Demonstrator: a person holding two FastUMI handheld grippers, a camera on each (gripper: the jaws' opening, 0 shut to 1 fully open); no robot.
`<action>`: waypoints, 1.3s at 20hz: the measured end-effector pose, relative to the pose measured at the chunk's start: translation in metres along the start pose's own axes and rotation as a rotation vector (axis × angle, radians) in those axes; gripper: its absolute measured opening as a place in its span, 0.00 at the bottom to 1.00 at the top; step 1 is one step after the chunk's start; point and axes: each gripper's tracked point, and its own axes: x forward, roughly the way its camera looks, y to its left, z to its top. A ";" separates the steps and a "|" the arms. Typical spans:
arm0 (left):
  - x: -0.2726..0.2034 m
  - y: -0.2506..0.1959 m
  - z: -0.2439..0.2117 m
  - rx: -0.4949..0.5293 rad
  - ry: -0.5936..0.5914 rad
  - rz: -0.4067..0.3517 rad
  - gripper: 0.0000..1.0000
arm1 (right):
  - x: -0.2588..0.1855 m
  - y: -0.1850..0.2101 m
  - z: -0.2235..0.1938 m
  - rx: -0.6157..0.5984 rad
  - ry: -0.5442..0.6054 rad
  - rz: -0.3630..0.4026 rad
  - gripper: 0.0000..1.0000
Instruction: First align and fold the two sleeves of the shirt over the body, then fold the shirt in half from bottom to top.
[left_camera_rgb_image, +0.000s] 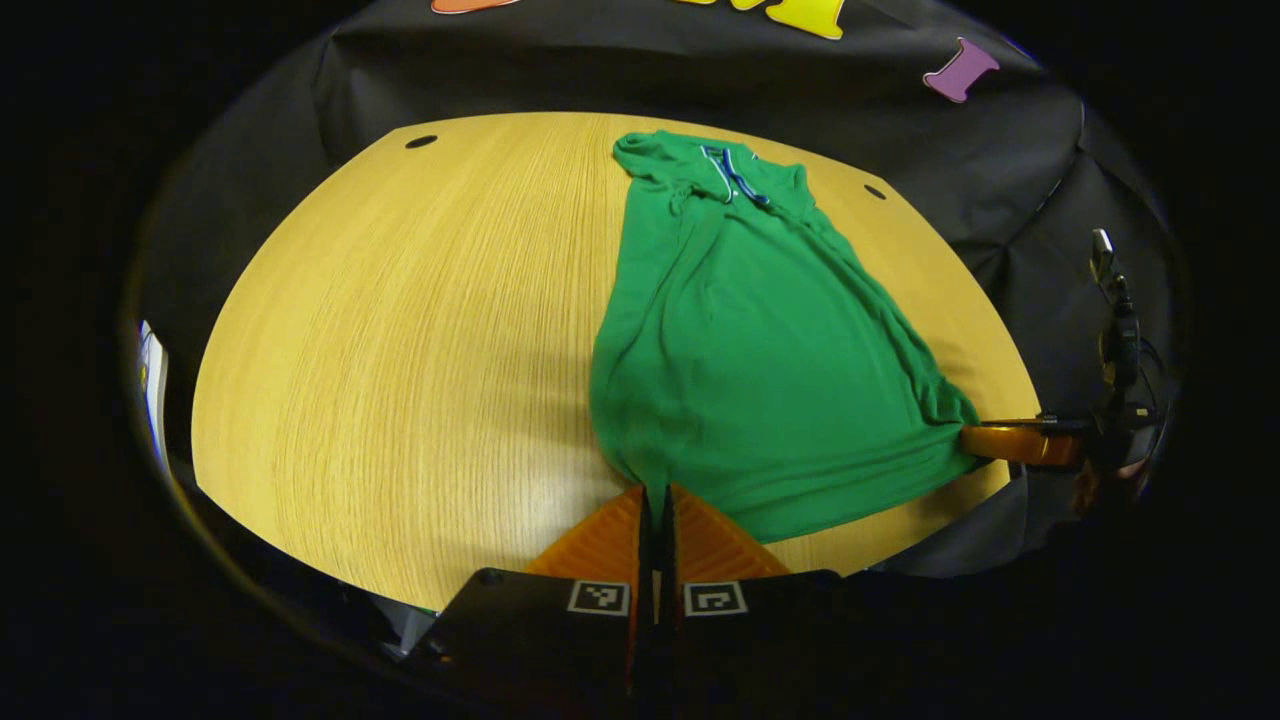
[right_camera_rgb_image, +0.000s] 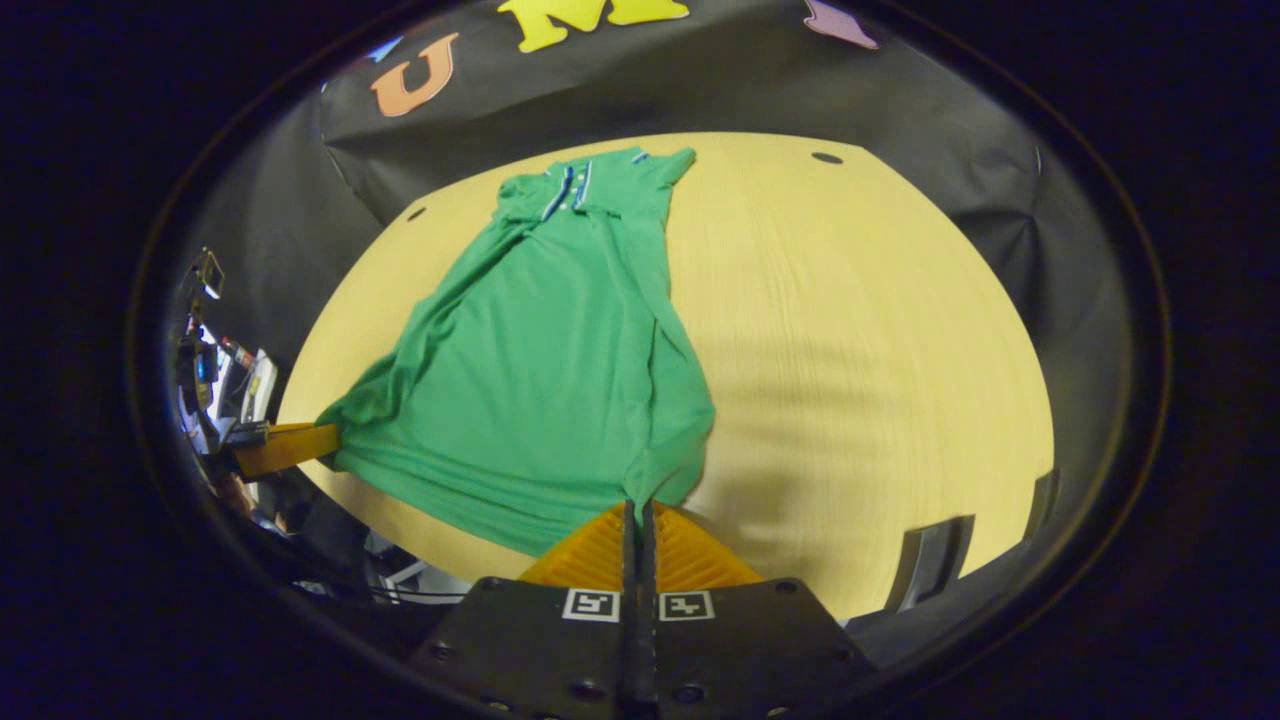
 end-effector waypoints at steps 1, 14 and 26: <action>0.001 -0.002 0.014 -0.003 -0.022 -0.008 0.07 | -0.004 0.000 0.014 0.002 -0.026 0.000 0.00; 0.042 -0.017 0.203 0.021 -0.255 -0.059 0.07 | 0.001 -0.003 0.216 0.024 -0.256 -0.019 0.01; 0.106 0.007 0.370 -0.022 -0.354 -0.054 0.07 | 0.035 -0.005 0.399 -0.021 -0.408 -0.029 0.00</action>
